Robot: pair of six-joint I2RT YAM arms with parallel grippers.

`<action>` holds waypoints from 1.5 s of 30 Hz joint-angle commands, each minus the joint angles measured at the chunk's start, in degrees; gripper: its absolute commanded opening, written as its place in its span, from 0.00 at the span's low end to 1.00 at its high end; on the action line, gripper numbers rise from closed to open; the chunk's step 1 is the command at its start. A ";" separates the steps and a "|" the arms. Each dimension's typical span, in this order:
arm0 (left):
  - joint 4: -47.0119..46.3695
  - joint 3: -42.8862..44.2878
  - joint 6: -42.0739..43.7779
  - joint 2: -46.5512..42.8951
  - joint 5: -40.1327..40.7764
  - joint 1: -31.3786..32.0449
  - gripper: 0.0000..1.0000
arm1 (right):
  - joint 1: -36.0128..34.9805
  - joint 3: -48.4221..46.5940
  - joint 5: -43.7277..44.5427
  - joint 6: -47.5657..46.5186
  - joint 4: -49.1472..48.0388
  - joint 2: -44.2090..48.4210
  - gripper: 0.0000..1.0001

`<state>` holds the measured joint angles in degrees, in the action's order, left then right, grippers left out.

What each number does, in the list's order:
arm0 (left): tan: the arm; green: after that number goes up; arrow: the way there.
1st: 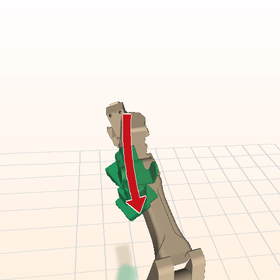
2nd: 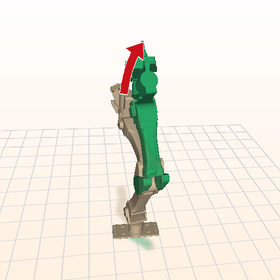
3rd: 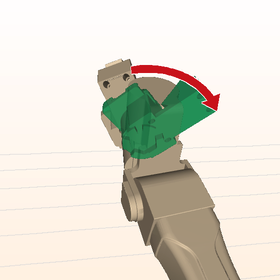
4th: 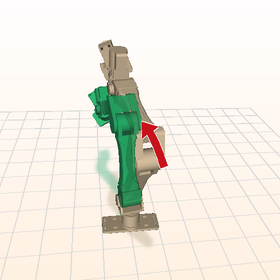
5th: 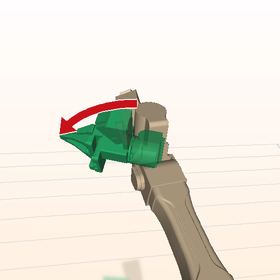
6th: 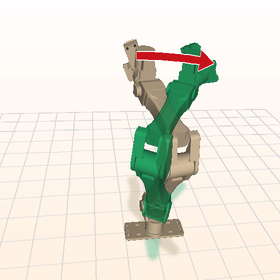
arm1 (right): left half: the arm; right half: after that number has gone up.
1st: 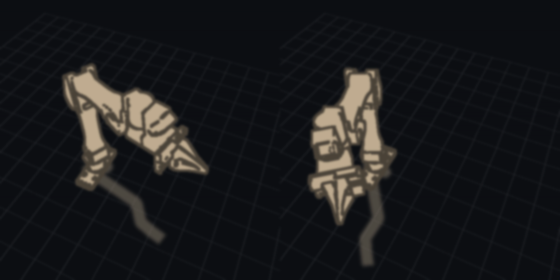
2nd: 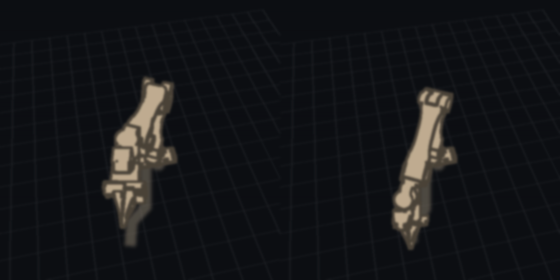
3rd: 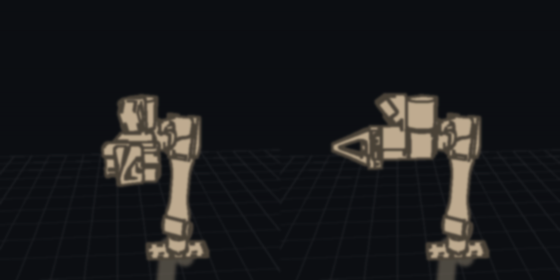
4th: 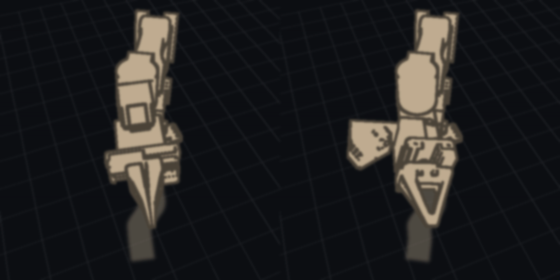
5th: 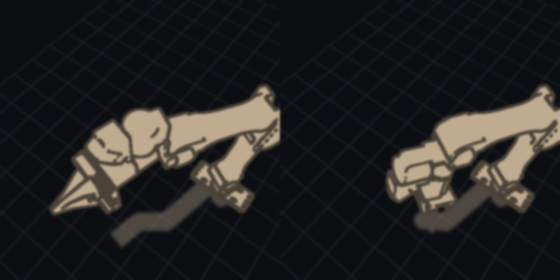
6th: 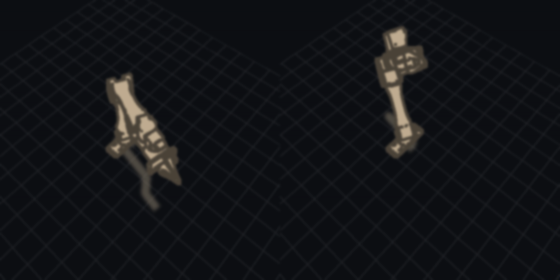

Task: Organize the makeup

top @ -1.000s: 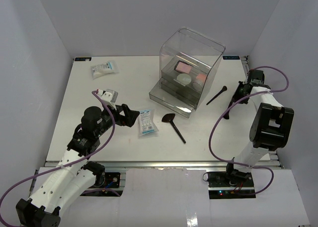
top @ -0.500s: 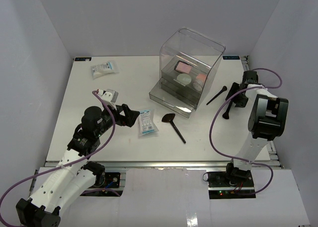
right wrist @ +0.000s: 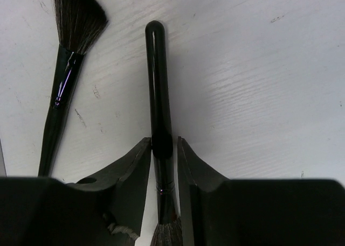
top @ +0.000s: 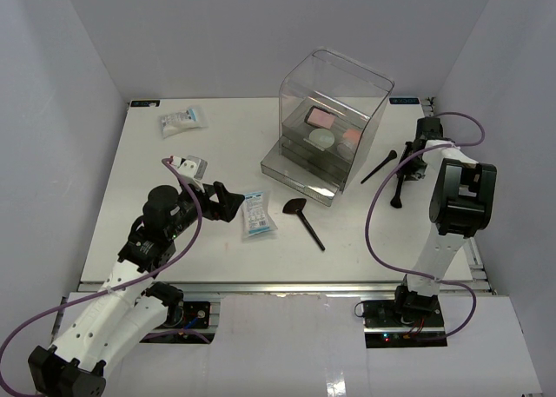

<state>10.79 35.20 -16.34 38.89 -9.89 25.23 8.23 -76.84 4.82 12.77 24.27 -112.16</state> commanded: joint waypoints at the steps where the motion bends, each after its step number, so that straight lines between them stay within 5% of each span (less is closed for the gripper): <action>1: 0.11 0.13 0.25 -0.65 -0.31 -0.27 0.98 | -0.23 -3.15 1.42 -1.18 2.28 -0.96 0.38; 14: 0.29 0.13 0.25 -0.66 -0.22 -0.27 0.98 | -0.85 -5.69 -2.53 -4.40 5.44 -2.16 0.14; 19: 0.11 -0.02 0.17 -0.69 -0.44 -0.27 0.98 | -0.85 -1.38 -6.91 -8.15 2.50 6.30 0.08; 22: 0.03 0.04 0.17 -0.49 -0.98 -0.27 0.98 | -0.85 4.15 -12.79 -15.00 -0.29 16.76 0.08; 29: 0.04 -0.02 0.19 -0.54 -0.53 -0.36 0.98 | -0.91 18.30 -41.62 -40.77 -0.39 39.74 0.08; 35: -0.33 -0.04 0.52 -0.92 -1.28 -0.36 0.98 | -7.62 17.86 -56.44 -61.34 12.86 50.81 0.08; 41: -2.13 -0.60 0.78 -0.56 -5.32 -0.36 0.98 | -33.52 12.51 -38.07 -54.13 6.40 47.51 0.08; 45: -3.25 -1.04 0.27 0.20 -8.52 -0.36 0.98 | -40.45 3.39 -26.31 -48.58 2.12 36.21 0.08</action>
<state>9.95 35.07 -16.12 38.82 -13.74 25.21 -26.73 -63.83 -35.39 -40.73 31.80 -66.52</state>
